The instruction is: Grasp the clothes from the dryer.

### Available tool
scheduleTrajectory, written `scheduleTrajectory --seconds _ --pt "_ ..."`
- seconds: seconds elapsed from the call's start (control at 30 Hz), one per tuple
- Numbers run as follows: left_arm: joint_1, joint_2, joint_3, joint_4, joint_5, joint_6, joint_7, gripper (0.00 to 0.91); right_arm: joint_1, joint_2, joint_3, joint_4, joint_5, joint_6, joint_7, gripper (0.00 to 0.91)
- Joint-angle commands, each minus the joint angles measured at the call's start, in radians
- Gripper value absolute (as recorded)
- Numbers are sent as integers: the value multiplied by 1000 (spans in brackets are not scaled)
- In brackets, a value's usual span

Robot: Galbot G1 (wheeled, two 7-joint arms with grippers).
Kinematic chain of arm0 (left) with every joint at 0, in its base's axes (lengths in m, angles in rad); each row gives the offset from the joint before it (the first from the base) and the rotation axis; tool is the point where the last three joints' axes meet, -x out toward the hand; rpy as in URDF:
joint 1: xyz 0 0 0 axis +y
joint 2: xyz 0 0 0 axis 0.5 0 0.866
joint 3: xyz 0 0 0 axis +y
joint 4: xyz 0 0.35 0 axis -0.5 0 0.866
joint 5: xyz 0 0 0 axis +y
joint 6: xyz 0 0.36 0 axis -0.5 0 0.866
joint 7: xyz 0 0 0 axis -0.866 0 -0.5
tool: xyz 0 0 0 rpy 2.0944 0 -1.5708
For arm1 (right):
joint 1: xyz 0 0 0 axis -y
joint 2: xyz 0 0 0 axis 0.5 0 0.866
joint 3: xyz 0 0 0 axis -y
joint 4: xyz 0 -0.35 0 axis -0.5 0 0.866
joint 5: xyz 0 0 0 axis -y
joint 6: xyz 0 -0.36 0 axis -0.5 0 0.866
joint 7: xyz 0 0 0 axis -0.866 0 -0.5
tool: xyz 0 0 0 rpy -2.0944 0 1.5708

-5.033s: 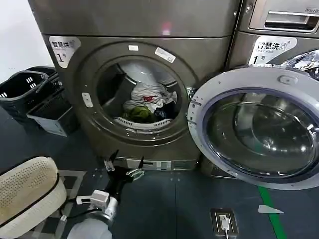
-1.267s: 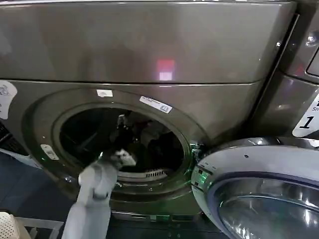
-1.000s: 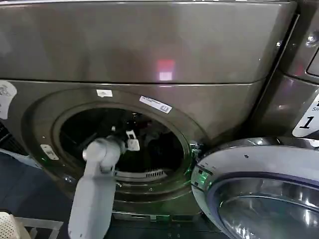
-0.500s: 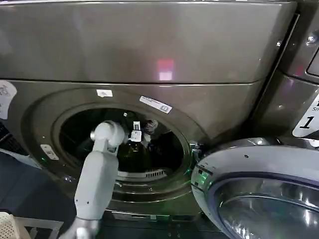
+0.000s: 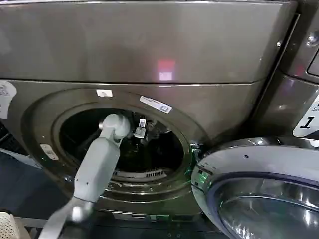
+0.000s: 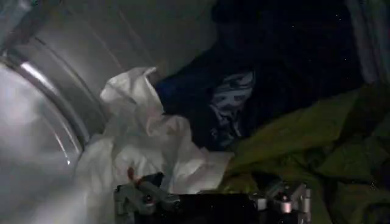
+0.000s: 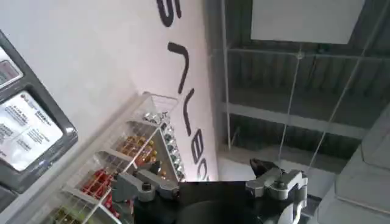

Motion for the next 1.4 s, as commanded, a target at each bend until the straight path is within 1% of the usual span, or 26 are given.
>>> scheduleTrajectory --seconds 0.03,0.23,0.57,0.6,0.63,0.67,0.7,0.77,1.2,1.27,1.4 --pt "23 23 55 1 -152 42 2 907 -3 6 -1 5 2 1 1 907" --pt "32 28 85 22 -234 72 1 907 -4 4 -3 4 5 3 1 907" --pt "31 26 118 90 -193 82 0 907 -7 -1 0 2 17 4 2 907" --pt "34 27 118 87 -189 82 0 626 -7 -1 1 2 17 5 2 907" --pt "36 28 118 83 -191 87 0 296 -7 -1 1 2 17 5 2 907" --pt "37 28 118 80 -193 90 0 159 -7 -1 1 3 18 5 2 907" --pt "36 28 119 80 -195 90 -1 102 -7 -1 1 3 18 5 2 907" --pt "33 29 119 84 -195 90 -1 57 -7 -1 2 3 18 5 2 907" --pt "21 29 118 91 -218 95 -1 34 -3 -4 1 0 16 6 2 907" --pt "19 29 118 93 -220 96 -1 0 -3 -4 0 -1 16 6 2 907" --pt "17 30 116 93 -223 96 -2 0 -1 -4 -2 -1 15 6 2 907"
